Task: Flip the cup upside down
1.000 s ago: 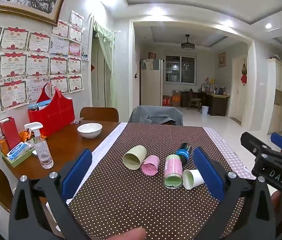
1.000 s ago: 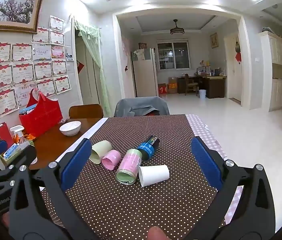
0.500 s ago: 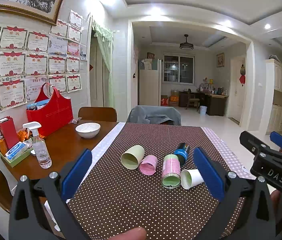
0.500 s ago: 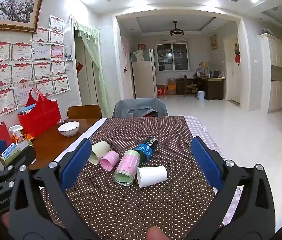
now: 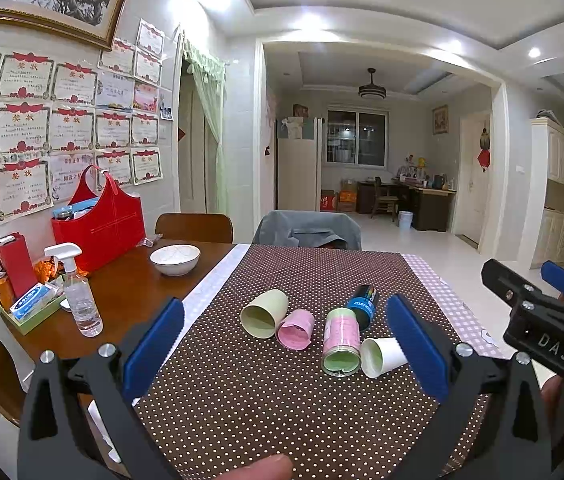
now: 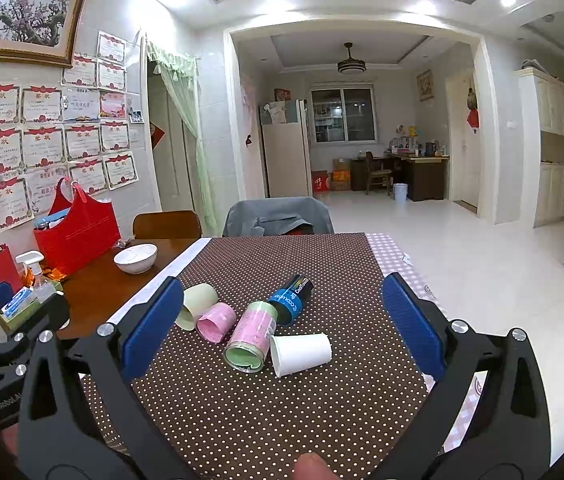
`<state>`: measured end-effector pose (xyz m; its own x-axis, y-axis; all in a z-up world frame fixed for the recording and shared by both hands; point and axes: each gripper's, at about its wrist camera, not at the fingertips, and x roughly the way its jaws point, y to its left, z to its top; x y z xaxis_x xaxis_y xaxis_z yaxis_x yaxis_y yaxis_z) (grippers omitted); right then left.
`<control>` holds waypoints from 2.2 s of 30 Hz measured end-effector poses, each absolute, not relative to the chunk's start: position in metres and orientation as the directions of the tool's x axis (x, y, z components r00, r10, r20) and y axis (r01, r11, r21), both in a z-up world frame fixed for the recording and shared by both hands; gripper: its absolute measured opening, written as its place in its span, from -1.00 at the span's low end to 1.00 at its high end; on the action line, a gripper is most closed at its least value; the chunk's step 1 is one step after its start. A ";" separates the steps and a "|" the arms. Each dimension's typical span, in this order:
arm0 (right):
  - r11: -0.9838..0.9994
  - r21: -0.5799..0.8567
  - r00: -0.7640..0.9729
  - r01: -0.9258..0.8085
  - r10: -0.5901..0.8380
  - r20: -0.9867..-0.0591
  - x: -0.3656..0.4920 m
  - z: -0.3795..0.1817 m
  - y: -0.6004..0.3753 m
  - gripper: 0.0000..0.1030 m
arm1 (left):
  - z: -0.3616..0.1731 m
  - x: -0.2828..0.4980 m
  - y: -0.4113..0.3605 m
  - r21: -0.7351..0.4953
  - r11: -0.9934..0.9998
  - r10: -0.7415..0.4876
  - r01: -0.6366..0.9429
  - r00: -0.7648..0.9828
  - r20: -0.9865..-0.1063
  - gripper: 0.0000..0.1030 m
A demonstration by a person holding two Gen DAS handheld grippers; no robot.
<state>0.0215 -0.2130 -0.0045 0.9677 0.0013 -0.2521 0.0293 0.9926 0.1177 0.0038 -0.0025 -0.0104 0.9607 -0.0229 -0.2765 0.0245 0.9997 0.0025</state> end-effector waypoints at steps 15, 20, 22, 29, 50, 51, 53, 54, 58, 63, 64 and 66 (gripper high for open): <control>0.993 0.115 0.967 0.032 -0.001 -0.255 0.022 -0.006 -0.214 0.89 | -0.014 0.006 -0.002 0.005 1.000 -0.024 0.027 0.959 -0.283 0.93; 0.993 0.117 0.967 0.032 -0.001 -0.254 0.021 -0.006 -0.213 0.89 | -0.014 0.006 -0.002 0.004 1.000 -0.023 0.026 0.959 -0.284 0.93; 0.993 0.114 0.967 0.034 -0.004 -0.254 0.021 -0.006 -0.213 0.89 | -0.014 0.006 -0.001 0.003 1.000 -0.024 0.026 0.958 -0.284 0.93; 0.993 0.112 0.966 0.036 -0.006 -0.259 0.024 -0.011 -0.211 0.89 | -0.017 0.008 -0.001 0.007 0.999 -0.028 0.032 0.955 -0.295 0.93; 0.990 0.107 0.904 0.088 -0.034 -0.426 0.101 -0.054 -0.237 0.89 | -0.052 0.099 -0.025 0.089 0.991 -0.046 0.097 0.890 -0.454 0.93; 0.989 0.109 0.895 0.103 -0.045 -0.444 0.107 -0.059 -0.244 0.89 | -0.055 0.106 -0.030 0.097 0.989 -0.053 0.111 0.882 -0.469 0.93; 0.986 0.114 0.883 0.124 -0.057 -0.466 0.114 -0.064 -0.254 0.89 | -0.061 0.117 -0.039 0.111 0.984 -0.066 0.137 0.871 -0.487 0.93; 0.983 0.118 0.875 0.140 -0.067 -0.479 0.119 -0.068 -0.261 0.89 | -0.064 0.125 -0.045 0.119 0.981 -0.075 0.154 0.863 -0.500 0.93; 0.971 0.138 0.846 0.195 -0.095 -0.525 0.137 -0.081 -0.289 0.89 | -0.078 0.151 -0.067 0.146 0.965 -0.105 0.219 0.829 -0.549 0.93; 0.960 0.157 0.808 0.234 -0.102 -0.580 0.161 -0.097 -0.313 0.89 | -0.095 0.179 -0.097 0.196 0.930 -0.135 0.310 0.785 -0.605 0.93; 0.959 0.157 0.797 0.238 -0.101 -0.595 0.168 -0.101 -0.317 0.89 | -0.098 0.185 -0.103 0.206 0.921 -0.140 0.330 0.774 -0.618 0.93; 0.957 0.160 0.786 0.243 -0.098 -0.610 0.176 -0.107 -0.323 0.88 | -0.105 0.194 -0.113 0.223 0.903 -0.149 0.366 0.755 -0.638 0.93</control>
<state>0.1762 -0.3229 -0.1069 0.7862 -0.0978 -0.6102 0.2435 0.9566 0.1604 0.1943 -0.1132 -0.1050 0.7555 -0.1489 -0.6380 0.3662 0.9035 0.2228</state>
